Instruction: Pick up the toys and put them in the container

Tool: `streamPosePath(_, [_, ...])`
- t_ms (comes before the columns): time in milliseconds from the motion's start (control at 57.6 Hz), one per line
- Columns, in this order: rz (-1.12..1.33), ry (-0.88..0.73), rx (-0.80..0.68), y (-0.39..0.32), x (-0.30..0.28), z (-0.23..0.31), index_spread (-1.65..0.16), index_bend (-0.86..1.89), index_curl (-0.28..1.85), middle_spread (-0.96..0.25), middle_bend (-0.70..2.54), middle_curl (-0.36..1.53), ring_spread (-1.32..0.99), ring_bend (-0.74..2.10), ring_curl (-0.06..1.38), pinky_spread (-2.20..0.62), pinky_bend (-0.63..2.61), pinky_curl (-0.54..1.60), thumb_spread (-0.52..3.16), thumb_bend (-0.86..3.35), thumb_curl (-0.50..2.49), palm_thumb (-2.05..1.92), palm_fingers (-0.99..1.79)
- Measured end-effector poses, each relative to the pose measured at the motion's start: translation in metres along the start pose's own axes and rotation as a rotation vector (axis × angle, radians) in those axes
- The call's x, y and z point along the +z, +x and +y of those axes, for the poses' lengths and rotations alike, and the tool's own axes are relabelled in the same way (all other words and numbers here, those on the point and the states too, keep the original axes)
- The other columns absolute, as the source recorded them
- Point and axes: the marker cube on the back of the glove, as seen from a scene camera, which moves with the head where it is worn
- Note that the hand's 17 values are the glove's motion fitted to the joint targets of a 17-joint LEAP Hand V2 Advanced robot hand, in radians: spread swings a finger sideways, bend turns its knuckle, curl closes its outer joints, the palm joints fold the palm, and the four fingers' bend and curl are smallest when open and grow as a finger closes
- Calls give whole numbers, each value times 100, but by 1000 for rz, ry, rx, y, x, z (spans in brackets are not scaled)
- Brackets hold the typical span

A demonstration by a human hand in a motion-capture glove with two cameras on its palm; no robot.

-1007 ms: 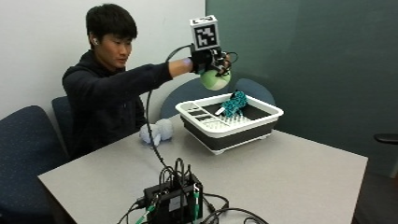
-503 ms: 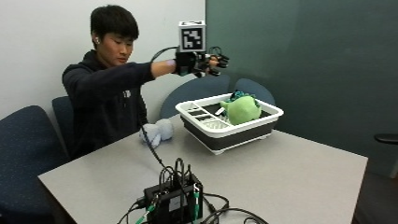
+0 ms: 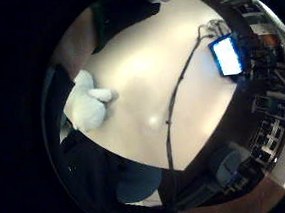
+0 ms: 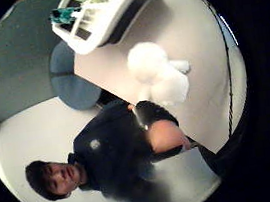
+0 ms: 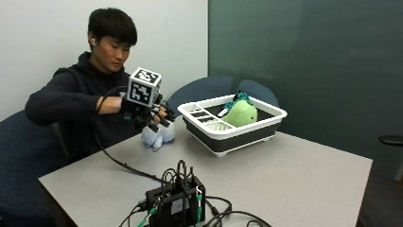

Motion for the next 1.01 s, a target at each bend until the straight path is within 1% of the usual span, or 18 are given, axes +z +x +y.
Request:
streamPosePath(121, [5, -142, -12, -7, 49, -10, -17, 11, 30, 6, 10, 28, 3, 13, 29, 6, 71, 34, 123, -3, 44, 13, -32])
streamPosePath(191, [20, -194, -26, -13, 70, -16, -17, 10, 29, 6, 10, 26, 3, 14, 28, 6, 70, 34, 120, -5, 42, 7, -33])
streamPosePath(260, [71, -203, -27, -19, 85, -22, -16, 12, 28, 7, 10, 25, 4, 12, 26, 6, 69, 34, 115, -5, 40, 2, -34])
streamPosePath(330, [90, -177, -39, -25, 94, -27, -15, 18, 30, 7, 8, 22, 4, 11, 24, 6, 67, 34, 114, -3, 39, 1, -31])
streamPosePath(417, [42, -145, -72, -31, 96, -30, -15, 38, 37, 6, 7, 20, 4, 7, 19, 6, 60, 32, 119, 2, 40, 11, -23])
streamPosePath(503, [-1, -118, -86, -33, 97, -31, -17, 77, 49, 3, 9, 18, 4, 5, 14, 5, 51, 30, 125, 8, 41, 24, -12])
streamPosePath(573, [-2, -101, -91, -31, 98, -32, -18, 96, 55, 1, 19, 21, 3, 8, 11, 5, 46, 29, 129, 12, 42, 32, -2])
streamPosePath(590, [-1, -99, -93, -31, 98, -32, -18, 97, 56, 0, 30, 24, 2, 10, 11, 5, 43, 28, 130, 15, 44, 37, 9])
streamPosePath(625, [-1, -95, -98, -31, 98, -31, -18, 95, 56, -3, 42, 28, -1, 16, 11, 3, 39, 27, 132, 16, 44, 41, 20])
streamPosePath(659, [-3, -93, -104, -31, 97, -30, -18, 86, 54, -7, 56, 32, -6, 28, 14, 1, 37, 25, 134, 19, 45, 45, 37])
streamPosePath(677, [-5, -90, -107, -31, 97, -30, -18, 84, 54, -9, 58, 33, -9, 32, 15, 0, 36, 25, 135, 20, 46, 47, 40])
streamPosePath(694, [-5, -84, -110, -32, 96, -30, -19, 75, 52, -10, 62, 35, -14, 49, 19, -4, 40, 26, 134, 21, 47, 50, 55])
streamPosePath(712, [-3, -77, -113, -32, 95, -30, -19, 69, 51, -12, 63, 35, -17, 53, 19, -6, 42, 26, 133, 21, 48, 51, 58])
streamPosePath(729, [1, -68, -117, -33, 95, -30, -19, 62, 50, -13, 65, 36, -20, 64, 23, -10, 49, 28, 129, 22, 50, 55, 68])
streamPosePath(798, [30, -31, -141, -32, 89, -29, -20, 48, 50, -18, 66, 39, -29, 85, 32, -19, 65, 34, 122, 22, 54, 61, 77])
streamPosePath(816, [35, -21, -148, -31, 86, -29, -21, 46, 50, -19, 69, 41, -30, 91, 34, -22, 70, 36, 119, 22, 56, 63, 85])
streamPosePath(850, [37, -2, -159, -31, 79, -29, -22, 42, 50, -20, 73, 43, -33, 98, 37, -26, 77, 38, 114, 22, 58, 65, 90])
streamPosePath(1007, [1, 112, -183, -30, 36, -29, -26, 47, 61, -28, 92, 57, -43, 122, 52, -36, 101, 52, 99, 22, 68, 70, 101])
